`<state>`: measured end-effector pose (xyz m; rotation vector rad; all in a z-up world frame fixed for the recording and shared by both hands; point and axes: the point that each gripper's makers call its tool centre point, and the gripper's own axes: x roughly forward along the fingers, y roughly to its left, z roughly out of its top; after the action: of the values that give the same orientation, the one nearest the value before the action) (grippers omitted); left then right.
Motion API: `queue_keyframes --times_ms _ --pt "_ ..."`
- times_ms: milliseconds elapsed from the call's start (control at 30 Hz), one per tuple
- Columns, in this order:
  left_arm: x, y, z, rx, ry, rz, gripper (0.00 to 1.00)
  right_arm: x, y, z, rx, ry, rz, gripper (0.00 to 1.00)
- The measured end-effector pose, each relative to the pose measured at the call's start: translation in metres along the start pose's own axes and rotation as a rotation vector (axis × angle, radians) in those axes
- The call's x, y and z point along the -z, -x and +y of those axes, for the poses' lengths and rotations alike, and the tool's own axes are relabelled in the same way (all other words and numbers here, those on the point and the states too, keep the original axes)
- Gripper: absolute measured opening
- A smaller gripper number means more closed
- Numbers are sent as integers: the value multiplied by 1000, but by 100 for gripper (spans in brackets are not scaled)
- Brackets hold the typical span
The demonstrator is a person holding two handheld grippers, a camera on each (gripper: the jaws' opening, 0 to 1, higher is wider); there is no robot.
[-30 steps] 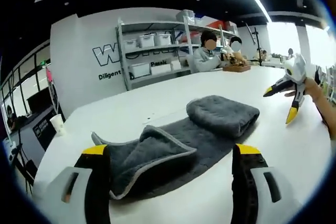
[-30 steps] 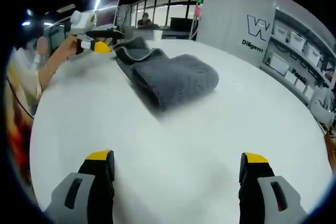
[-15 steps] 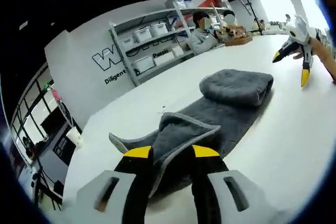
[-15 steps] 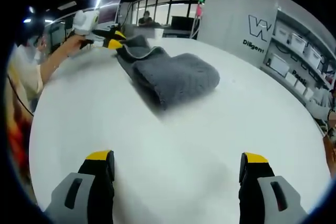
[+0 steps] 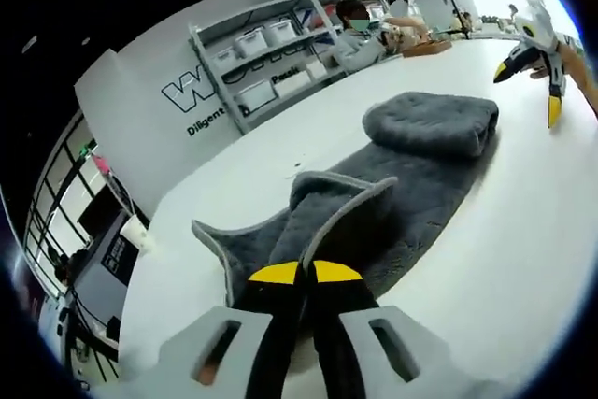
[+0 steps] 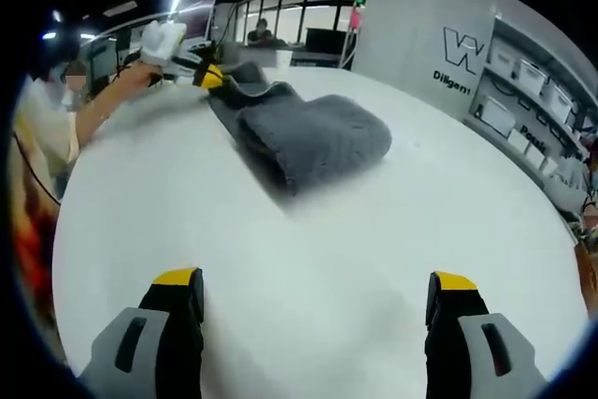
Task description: Open the folded towel by lifting each exposed corner and separating the folded layers until the towel lies flat within the target outline without major curled edges
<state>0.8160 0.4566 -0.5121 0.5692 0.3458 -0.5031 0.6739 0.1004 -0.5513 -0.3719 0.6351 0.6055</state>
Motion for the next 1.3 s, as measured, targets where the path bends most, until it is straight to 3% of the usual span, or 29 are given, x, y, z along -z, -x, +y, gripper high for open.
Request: queue_keyframes --times_ms 267,367,633,1067,1300 --pt "5 1 24 -40 99 9 2 1 0 2 -2 4 3 99" --pt "2 2 28 -19 180 -29 2 1 -1 3 -5 7 5 99" --pt "6 5 56 -64 286 -52 2 4 -1 4 -9 9 14 99" --pt "38 6 98 -149 370 5 2 2 1 3 -9 6 6 99" --pt "59 1 113 -184 371 72 2 1 1 3 -6 6 5 99"
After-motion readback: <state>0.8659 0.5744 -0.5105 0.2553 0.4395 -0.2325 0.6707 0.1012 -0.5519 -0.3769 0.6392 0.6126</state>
